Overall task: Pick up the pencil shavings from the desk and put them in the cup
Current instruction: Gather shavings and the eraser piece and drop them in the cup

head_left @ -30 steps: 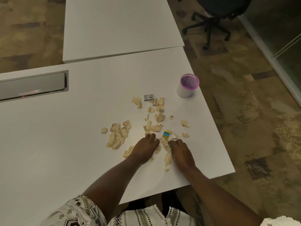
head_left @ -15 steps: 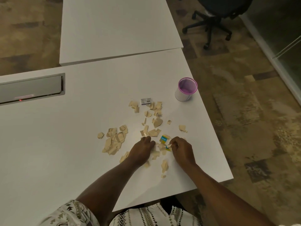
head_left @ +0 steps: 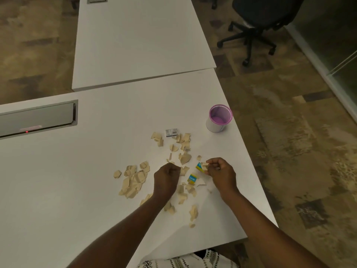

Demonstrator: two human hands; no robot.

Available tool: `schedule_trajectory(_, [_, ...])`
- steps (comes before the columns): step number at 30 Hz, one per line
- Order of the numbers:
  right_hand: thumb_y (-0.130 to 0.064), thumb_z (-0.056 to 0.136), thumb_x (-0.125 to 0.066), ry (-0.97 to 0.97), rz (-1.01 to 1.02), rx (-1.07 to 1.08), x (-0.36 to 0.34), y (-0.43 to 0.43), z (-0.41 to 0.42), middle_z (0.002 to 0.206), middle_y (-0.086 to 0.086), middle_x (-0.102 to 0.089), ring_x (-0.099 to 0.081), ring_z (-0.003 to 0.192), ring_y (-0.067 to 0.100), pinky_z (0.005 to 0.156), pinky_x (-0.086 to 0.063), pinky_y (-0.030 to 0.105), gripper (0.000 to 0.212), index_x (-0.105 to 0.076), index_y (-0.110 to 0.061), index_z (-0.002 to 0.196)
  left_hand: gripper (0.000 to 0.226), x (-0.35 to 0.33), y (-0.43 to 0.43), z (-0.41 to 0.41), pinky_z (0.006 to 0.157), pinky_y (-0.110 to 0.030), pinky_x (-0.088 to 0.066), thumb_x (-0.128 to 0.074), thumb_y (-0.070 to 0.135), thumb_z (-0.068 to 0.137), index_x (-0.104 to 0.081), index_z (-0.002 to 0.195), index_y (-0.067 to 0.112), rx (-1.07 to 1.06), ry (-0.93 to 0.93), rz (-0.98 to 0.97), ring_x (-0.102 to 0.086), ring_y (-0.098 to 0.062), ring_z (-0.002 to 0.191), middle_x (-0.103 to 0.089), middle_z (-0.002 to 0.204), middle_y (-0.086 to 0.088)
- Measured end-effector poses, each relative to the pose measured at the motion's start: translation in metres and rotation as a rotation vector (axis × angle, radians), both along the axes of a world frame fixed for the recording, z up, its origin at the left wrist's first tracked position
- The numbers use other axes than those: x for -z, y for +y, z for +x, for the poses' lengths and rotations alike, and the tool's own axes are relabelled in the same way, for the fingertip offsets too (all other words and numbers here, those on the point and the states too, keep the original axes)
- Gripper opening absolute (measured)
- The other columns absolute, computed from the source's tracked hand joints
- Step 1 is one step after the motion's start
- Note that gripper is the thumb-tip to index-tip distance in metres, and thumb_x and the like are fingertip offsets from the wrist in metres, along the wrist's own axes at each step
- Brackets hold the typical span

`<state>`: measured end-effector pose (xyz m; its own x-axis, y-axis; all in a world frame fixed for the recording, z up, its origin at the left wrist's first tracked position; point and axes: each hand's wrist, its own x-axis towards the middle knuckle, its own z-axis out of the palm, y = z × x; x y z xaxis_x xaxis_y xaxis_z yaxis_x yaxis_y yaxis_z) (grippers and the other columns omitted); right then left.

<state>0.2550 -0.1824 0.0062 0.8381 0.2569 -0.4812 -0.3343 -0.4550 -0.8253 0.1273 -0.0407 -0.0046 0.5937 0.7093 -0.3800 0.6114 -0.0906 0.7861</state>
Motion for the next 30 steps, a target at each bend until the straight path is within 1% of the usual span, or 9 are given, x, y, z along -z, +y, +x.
schedule_trajectory(2, [-0.003,0.092,-0.061,-0.006,0.033,0.039,-0.007,0.009,0.020,0.094,0.000,-0.072,-0.075,0.075,0.010,0.061,-0.053,0.015,0.019,-0.070,-0.020,0.088,0.009,-0.015,0.004,0.023,0.079,-0.040,-0.060,-0.064,0.012,0.091,-0.074,0.091,0.014,-0.064,-0.049,-0.088,-0.070,-0.023,0.079,-0.074,0.084,-0.002])
schedule_trajectory(4, [-0.006,0.091,-0.061,-0.063,0.051,0.063,-0.015,0.018,0.046,0.094,-0.003,-0.073,-0.075,0.077,0.012,0.064,-0.054,0.019,0.020,-0.069,-0.024,0.086,0.009,-0.031,0.008,0.053,0.077,-0.041,-0.061,-0.064,0.013,0.090,-0.073,0.089,0.015,-0.092,-0.107,-0.133,-0.071,-0.024,0.075,-0.075,0.081,-0.003])
schedule_trajectory(7, [-0.006,0.089,-0.063,-0.160,0.056,0.105,-0.027,0.034,0.088,0.095,0.003,-0.073,-0.074,0.087,0.024,0.080,-0.059,0.037,0.018,-0.067,-0.023,0.083,0.010,-0.054,0.013,0.108,0.073,-0.038,-0.062,-0.064,0.012,0.088,-0.074,0.087,0.013,-0.076,-0.206,-0.153,-0.070,-0.023,0.071,-0.075,0.080,-0.007])
schedule_trajectory(10, [-0.003,0.086,-0.065,-0.215,0.028,0.143,-0.036,0.049,0.126,0.091,0.008,-0.072,-0.072,0.089,0.030,0.082,-0.059,0.042,0.021,-0.065,-0.022,0.079,0.011,-0.068,0.016,0.164,0.077,-0.041,-0.061,-0.063,0.011,0.088,-0.074,0.088,0.011,-0.017,-0.240,-0.098,-0.071,-0.026,0.076,-0.075,0.082,-0.009])
schedule_trajectory(13, [-0.003,0.086,-0.064,-0.275,-0.058,0.145,-0.039,0.058,0.152,0.092,0.009,-0.073,-0.071,0.086,0.026,0.070,-0.059,0.030,0.013,-0.068,-0.016,0.085,0.015,-0.072,0.020,0.208,0.085,-0.042,-0.059,-0.060,0.007,0.087,-0.075,0.091,0.008,0.048,-0.209,-0.034,-0.070,-0.028,0.087,-0.075,0.090,-0.009])
schedule_trajectory(15, [-0.004,0.085,-0.061,-0.318,-0.130,0.115,-0.039,0.063,0.163,0.088,0.005,-0.072,-0.065,0.077,0.019,0.057,-0.046,0.016,0.016,-0.068,-0.018,0.084,0.016,-0.070,0.022,0.228,0.087,-0.040,-0.058,-0.060,0.003,0.086,-0.075,0.090,0.006,0.066,-0.161,-0.032,-0.069,-0.028,0.093,-0.075,0.093,-0.010])
schedule_trajectory(23, [-0.005,0.088,-0.052,-0.340,-0.233,-0.042,-0.039,0.067,0.177,0.092,0.002,-0.071,-0.064,0.082,0.019,0.070,-0.046,0.022,0.024,-0.071,-0.019,0.094,0.028,-0.056,0.037,0.246,0.087,-0.045,-0.059,-0.056,0.001,0.086,-0.076,0.104,0.008,0.190,-0.047,-0.047,-0.071,-0.035,0.097,-0.076,0.103,-0.014])
schedule_trajectory(26, [-0.011,0.089,-0.057,-0.389,-0.245,-0.037,-0.043,0.059,0.171,0.098,0.004,-0.073,-0.065,0.088,0.021,0.064,-0.043,0.018,0.019,-0.073,-0.017,0.099,0.022,-0.057,0.042,0.233,0.089,-0.036,-0.057,-0.059,0.009,0.091,-0.075,0.105,0.012,0.199,-0.085,0.042,-0.069,-0.026,0.099,-0.075,0.105,-0.008])
schedule_trajectory(30, [-0.016,0.090,-0.061,-0.473,-0.254,-0.074,-0.042,0.034,0.141,0.092,0.003,-0.073,-0.061,0.078,0.015,0.066,-0.038,0.019,0.013,-0.072,-0.017,0.095,0.015,-0.048,0.047,0.193,0.084,-0.030,-0.050,-0.062,0.022,0.093,-0.074,0.101,0.017,0.252,-0.136,0.219,-0.066,-0.018,0.090,-0.073,0.099,-0.002])
